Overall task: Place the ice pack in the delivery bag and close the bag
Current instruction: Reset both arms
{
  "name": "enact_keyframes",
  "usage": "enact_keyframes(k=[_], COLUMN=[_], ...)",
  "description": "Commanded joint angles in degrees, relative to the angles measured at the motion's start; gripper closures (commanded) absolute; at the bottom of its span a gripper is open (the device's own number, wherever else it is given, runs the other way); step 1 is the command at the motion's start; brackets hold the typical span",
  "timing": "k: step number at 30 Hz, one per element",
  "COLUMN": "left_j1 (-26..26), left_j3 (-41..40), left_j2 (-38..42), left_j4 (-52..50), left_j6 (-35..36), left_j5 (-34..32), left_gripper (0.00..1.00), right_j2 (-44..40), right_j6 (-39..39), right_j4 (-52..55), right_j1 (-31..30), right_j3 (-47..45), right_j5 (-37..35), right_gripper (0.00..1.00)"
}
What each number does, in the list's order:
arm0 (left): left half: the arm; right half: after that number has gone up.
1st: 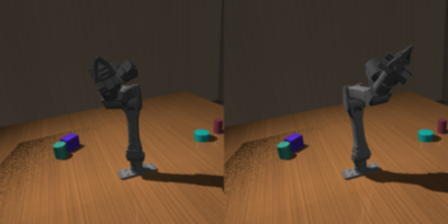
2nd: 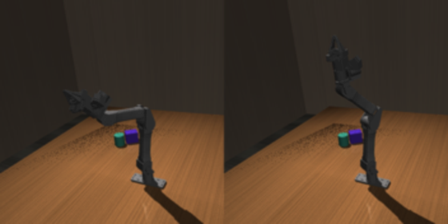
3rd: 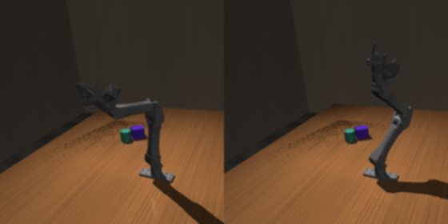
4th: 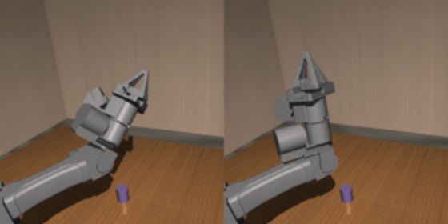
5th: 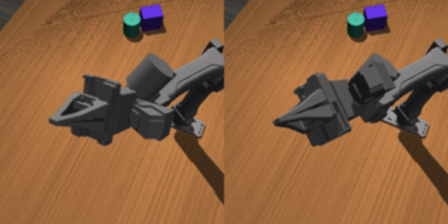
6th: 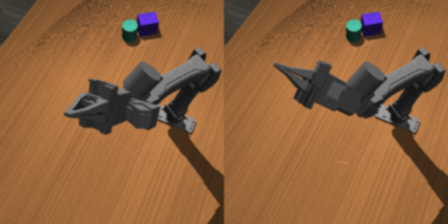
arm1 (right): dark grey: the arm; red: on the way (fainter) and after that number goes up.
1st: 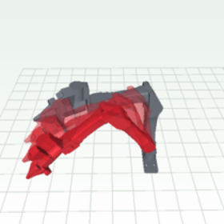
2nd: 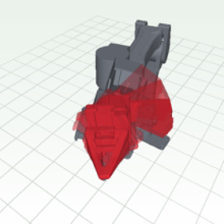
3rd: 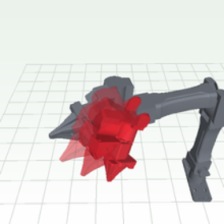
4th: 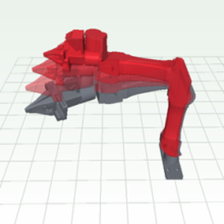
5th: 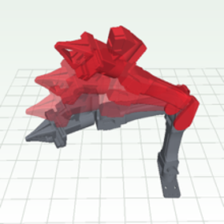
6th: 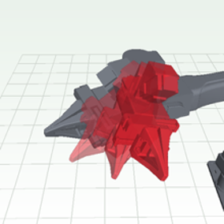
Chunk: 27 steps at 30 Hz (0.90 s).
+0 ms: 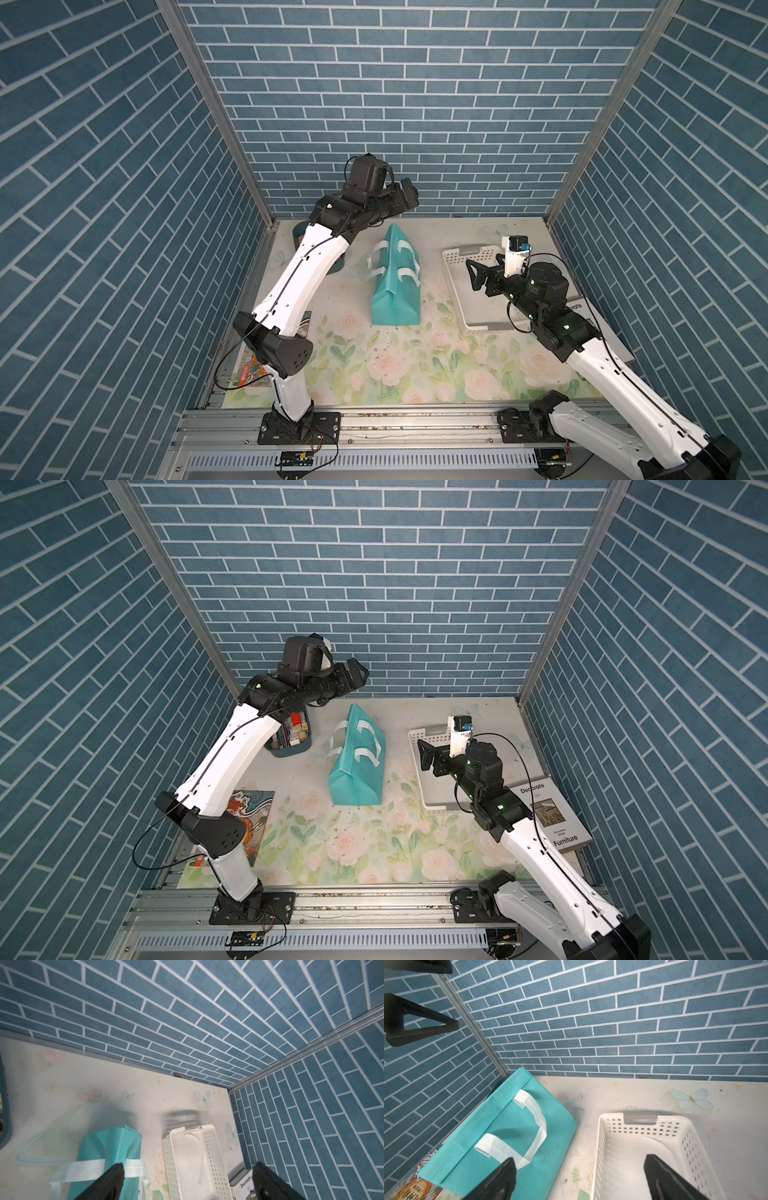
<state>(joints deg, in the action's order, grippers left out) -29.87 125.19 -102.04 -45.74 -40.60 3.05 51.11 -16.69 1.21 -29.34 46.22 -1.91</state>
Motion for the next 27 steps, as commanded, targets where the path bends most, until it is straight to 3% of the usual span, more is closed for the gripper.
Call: enact_keyframes(k=[1,5,12,18,27], left_j1=[1.41,1.93,2.96,8.54,13.75], left_j3=[-4.53,-19.35,-47.26,-66.74,-87.98], left_j2=[5.22,15.78,31.76,38.06,35.09], left_j4=[4.22,18.26,33.34,41.13,56.07], left_j6=[4.9,11.19,16.55,14.8,21.95], left_j5=[-2.29,-8.34,-29.57,-37.84,-44.52], left_gripper=[0.0,0.0,0.0,0.01,0.0], right_j2=[-3.57,-5.96,-4.79,1.23,6.33], right_j6=[-0.05,1.18,3.24,4.03,9.97], right_j4=[-2.88,-5.58,-5.47,-8.53,-29.7], right_j1=[0.24,0.17,0.82,8.79,21.76], right_j3=[-0.96,-3.96,-5.53,-6.35,-20.4], right_j5=[-7.78,-17.93,-28.68,-24.39,-15.97], right_gripper=[0.0,0.0,0.0,0.0,0.01])
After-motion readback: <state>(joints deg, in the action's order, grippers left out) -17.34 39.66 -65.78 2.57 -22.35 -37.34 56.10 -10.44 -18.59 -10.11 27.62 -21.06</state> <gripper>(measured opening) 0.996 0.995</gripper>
